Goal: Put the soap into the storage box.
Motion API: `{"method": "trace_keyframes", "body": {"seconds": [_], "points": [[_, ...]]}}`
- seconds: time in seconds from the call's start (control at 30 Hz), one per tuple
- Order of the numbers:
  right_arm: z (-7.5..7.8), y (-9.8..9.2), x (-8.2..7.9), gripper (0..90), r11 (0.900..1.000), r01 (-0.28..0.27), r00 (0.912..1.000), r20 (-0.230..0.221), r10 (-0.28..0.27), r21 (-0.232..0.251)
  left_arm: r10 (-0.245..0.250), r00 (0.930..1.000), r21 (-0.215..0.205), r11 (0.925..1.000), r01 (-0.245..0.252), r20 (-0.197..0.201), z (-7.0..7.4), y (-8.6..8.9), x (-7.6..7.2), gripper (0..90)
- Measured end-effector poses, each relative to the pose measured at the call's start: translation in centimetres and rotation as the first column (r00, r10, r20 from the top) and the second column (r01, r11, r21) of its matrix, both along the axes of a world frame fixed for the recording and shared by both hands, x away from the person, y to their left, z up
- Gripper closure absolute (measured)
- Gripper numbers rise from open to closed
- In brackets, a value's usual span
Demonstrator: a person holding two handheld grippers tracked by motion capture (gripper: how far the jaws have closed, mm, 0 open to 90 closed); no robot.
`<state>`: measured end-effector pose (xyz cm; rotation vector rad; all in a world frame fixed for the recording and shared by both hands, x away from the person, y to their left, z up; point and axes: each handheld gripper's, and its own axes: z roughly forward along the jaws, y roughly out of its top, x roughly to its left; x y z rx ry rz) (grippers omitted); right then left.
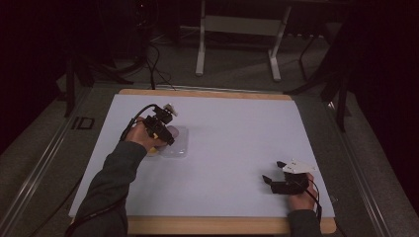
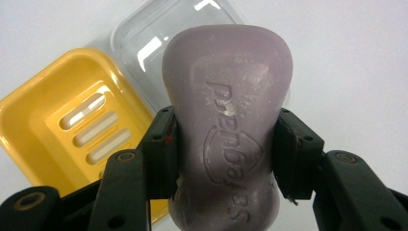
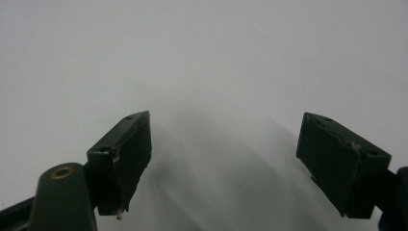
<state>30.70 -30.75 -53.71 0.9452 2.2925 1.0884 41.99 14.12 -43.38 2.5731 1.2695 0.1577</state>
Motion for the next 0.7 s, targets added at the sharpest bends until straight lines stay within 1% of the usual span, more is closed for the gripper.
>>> {"method": "trace_keyframes", "body": {"seconds": [0.17,0.4,0.6,0.7], "points": [[0.0,0.0,0.0,19.4,1.0,0.0,1.0,0.0,0.0,0.0,-0.002,1.0,0.016,0.9999,0.002,0.006,0.1,0.1,0.2,49.9],[0.0,0.0,0.0,19.4,1.0,0.0,1.0,0.0,0.0,-0.001,0.006,0.9999,0.008,0.9999,-0.006,0.012,0.4,0.5,0.5,49.9],[0.0,0.0,0.0,19.4,1.0,0.0,1.0,0.0,0.0,0.0,0.042,0.9989,0.0,0.9991,-0.042,0.019,0.3,0.9,0.9,49.9],[0.0,0.0,0.0,19.4,1.0,0.0,1.0,0.0,0.0,0.001,0.049,0.9986,-0.004,0.9988,-0.049,0.02,0.3,1.1,1.0,49.9]]}}
